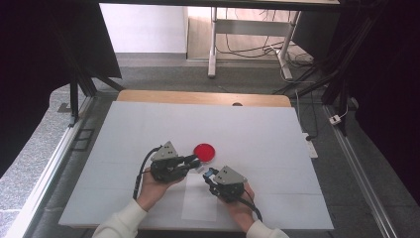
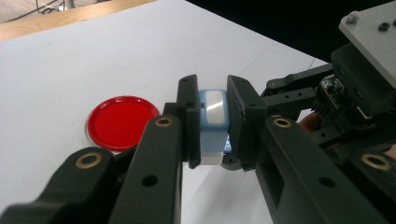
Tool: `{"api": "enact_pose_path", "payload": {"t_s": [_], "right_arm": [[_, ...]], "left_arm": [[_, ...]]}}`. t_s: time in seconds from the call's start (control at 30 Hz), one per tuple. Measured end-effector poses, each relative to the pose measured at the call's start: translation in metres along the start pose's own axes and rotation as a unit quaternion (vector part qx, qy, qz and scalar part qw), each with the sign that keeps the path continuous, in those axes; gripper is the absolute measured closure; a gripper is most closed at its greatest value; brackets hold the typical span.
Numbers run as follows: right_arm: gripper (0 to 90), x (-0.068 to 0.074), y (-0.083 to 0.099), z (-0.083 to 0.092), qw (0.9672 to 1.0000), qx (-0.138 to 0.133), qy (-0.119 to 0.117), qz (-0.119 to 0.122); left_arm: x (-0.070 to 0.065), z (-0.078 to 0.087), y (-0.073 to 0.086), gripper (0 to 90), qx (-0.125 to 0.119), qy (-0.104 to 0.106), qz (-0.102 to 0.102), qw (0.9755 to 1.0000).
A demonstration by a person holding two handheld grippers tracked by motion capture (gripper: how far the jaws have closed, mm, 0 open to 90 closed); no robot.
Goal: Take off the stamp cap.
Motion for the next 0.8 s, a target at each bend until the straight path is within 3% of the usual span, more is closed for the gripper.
{"api": "enact_pose_path", "payload": {"t_s": [0.33,0.8], "right_arm": [[64.6,-0.005,0.002,0.004,0.9997,-0.006,-0.015,-0.017],[64.5,-0.022,0.01,0.02,0.9993,-0.012,-0.021,-0.03]], "left_arm": [[0.0,-0.001,0.002,75.6,0.002,0.003,0.001,1.0],[0.003,0.003,0.001,75.5,-0.01,-0.012,0.002,0.9999]]}}
Point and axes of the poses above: each handheld gripper's, and its own axes: z roughly backward along the jaws, y roughly out of its underside, x roughly to its left, the point moved 6 cm from there along -z, roughly forward along the jaws, and after that the axes turned 7 degrees about x, right-handed, at the moved point
